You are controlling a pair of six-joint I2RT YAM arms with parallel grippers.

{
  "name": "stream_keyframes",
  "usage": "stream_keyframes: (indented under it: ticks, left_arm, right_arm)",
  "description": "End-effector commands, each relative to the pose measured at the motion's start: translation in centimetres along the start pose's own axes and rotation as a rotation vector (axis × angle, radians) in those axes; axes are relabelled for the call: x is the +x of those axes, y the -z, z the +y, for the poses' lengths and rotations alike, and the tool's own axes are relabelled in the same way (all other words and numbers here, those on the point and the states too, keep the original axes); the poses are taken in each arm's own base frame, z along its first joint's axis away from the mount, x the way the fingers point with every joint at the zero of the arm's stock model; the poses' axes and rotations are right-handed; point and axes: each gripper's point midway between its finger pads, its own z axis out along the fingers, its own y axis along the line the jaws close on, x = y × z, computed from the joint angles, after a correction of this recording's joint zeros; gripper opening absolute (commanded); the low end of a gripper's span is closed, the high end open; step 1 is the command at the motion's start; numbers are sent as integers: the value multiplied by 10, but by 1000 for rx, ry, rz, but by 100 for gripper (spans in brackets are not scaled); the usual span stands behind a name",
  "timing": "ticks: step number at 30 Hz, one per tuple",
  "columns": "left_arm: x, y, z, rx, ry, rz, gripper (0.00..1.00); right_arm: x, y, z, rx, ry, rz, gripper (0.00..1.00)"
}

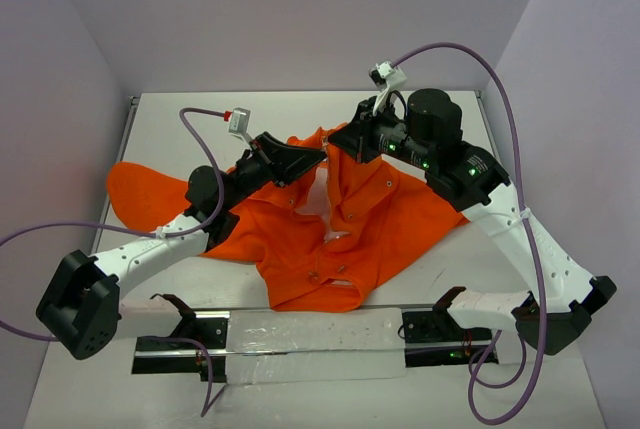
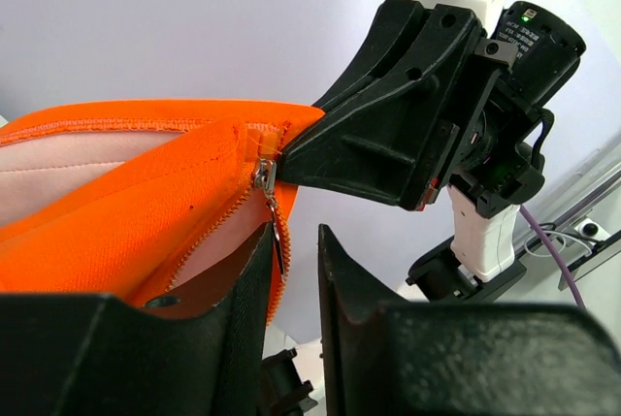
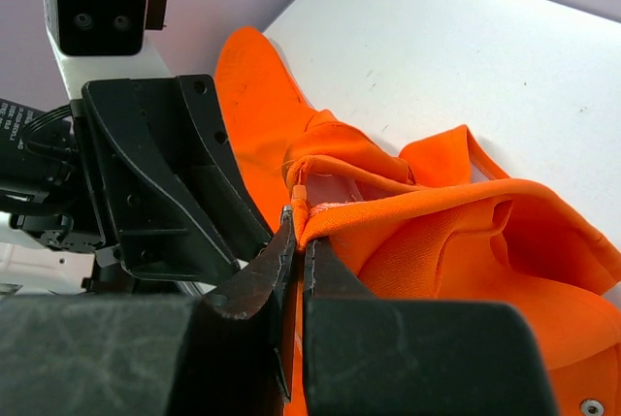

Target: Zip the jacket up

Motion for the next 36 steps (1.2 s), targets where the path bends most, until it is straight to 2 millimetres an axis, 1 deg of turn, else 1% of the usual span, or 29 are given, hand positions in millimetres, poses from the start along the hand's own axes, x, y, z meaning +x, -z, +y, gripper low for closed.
stream_keyframes:
  ticks: [1,5,6,7,8,9,10,11,14,16,17,21,27,29,31,32,36]
  left_arm:
    - [-6,-3,-13,54,-33,-10,26]
    - [-7,-2,-10,39,-27,-20,10]
    - [-7,-1,-10,37,-28,-22,7]
    - [-7,-2,-10,35,-28,-22,6]
    - [-7,-2,-8,27,-26,-25,1]
    - [-8,-1,-6,16,-26,-26,0]
    - [-8,0,-5,12,-25,-26,0]
    - [-11,2,-2,-9,-18,-43,0]
    - [-9,7,3,-25,-9,-47,0]
    - [-3,7,9,-39,4,-19,0]
    - [-1,6,9,-42,10,-9,0]
    - [10,4,21,-73,46,41,0]
    - [17,5,41,-145,86,53,0]
    - [18,5,39,-133,96,57,0]
    - [20,5,39,-144,106,71,0]
    - [21,6,41,-155,112,77,0]
    - [28,14,37,-189,161,105,0]
  right_arm:
    - [-35,9,15,-44,30,-106,0]
    - [-35,9,15,-45,30,-104,0]
    - [-34,9,15,-45,30,-103,0]
    - [-35,9,15,-44,31,-105,0]
    - [-35,9,14,-41,32,-106,0]
    - [-35,10,14,-40,33,-107,0]
    - [-35,10,13,-36,34,-109,0]
    - [-35,10,12,-30,36,-112,0]
    - [-38,11,10,-18,43,-134,0]
    - [-44,13,12,-27,50,-168,0]
    - [-44,13,12,-29,49,-172,0]
    - [-63,18,19,-47,54,-238,0]
    - [-82,21,22,-40,53,-287,0]
    - [-87,23,22,-30,54,-307,0]
    - [-98,27,18,4,63,-343,0]
    - [-99,27,16,13,68,-347,0]
    - [-124,31,5,101,101,-410,0]
